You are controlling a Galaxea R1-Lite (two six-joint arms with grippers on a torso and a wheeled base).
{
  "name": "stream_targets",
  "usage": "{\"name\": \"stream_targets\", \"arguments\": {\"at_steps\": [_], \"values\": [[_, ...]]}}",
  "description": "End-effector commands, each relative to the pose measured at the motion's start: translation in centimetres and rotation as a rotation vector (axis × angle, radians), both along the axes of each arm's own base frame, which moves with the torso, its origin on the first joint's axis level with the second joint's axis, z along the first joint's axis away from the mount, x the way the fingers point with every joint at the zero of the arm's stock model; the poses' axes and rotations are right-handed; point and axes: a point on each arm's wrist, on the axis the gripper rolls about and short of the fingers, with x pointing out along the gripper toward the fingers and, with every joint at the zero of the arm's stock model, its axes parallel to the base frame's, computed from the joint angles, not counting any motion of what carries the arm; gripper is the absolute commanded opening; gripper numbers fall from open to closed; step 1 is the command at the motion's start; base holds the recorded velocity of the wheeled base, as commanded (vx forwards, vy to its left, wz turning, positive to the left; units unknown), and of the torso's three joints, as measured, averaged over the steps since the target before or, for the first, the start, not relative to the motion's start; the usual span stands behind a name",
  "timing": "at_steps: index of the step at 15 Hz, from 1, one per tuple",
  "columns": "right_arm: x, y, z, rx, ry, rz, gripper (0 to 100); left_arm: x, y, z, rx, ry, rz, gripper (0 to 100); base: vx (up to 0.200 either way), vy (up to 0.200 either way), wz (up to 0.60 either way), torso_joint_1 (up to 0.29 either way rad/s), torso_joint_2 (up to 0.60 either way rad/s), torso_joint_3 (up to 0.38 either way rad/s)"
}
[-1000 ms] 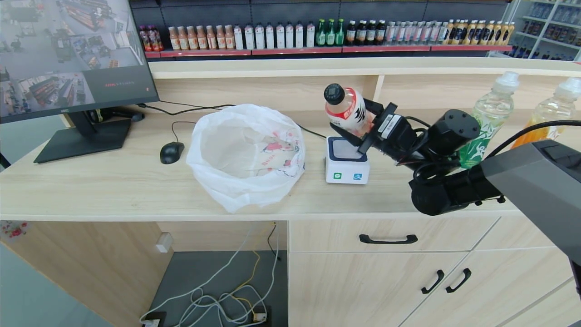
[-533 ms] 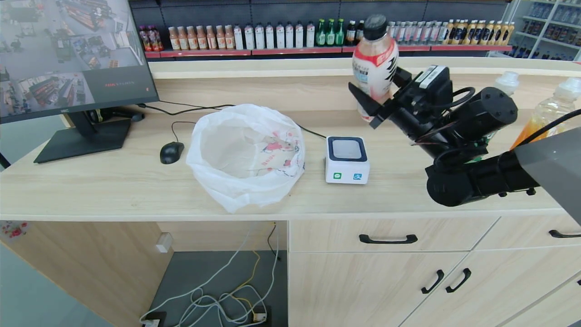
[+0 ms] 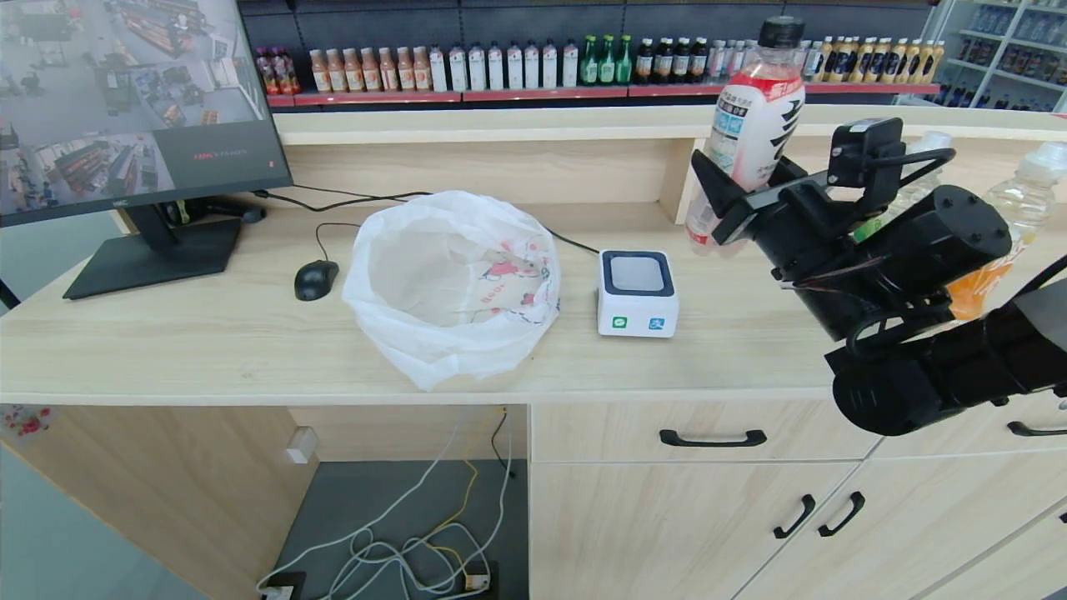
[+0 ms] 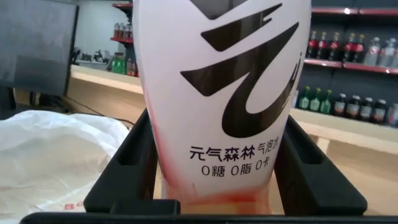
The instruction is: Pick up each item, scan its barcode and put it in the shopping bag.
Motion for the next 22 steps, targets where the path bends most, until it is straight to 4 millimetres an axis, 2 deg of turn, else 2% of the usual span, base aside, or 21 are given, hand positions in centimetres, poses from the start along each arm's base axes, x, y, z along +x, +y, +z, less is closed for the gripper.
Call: {"name": "stream_targets", "arguments": {"at_steps": [1,4,6,12,21,22], "values": [[-1.3,-0.2,0.4,0.064,0.030,-0.034,0,0.0,0.0,0.0,-0.001,0.000,0.001,100,0.000,0.000,0.00,0.000,0.00,0.000],[-1.3,-0.3,0.2,0.110,0.051,-0.087,0,0.0,0.0,0.0,-0.002,0.001,0.001,100,0.000,0.000,0.00,0.000,0.00,0.000],[-1.3,-0.4,0.3,0.144,0.055,-0.133,0,0.0,0.0,0.0,-0.004,0.001,0.001,100,0.000,0.200,0.00,0.002,0.00,-0.002],[-1.2,-0.4,0.4,0.157,0.057,-0.126,0,0.0,0.0,0.0,-0.005,0.000,0.001,100,0.000,0.200,0.00,0.000,0.00,0.001],[-0.6,-0.6,-0.3,0.152,0.075,-0.135,0,0.0,0.0,0.0,-0.004,0.000,0.001,100,0.000,0.200,0.00,0.003,0.00,0.001],[-0.5,-0.5,-0.5,0.150,0.080,-0.134,0,0.0,0.0,0.0,-0.001,0.000,0.001,100,0.000,0.000,0.00,0.000,0.00,0.000]]}}
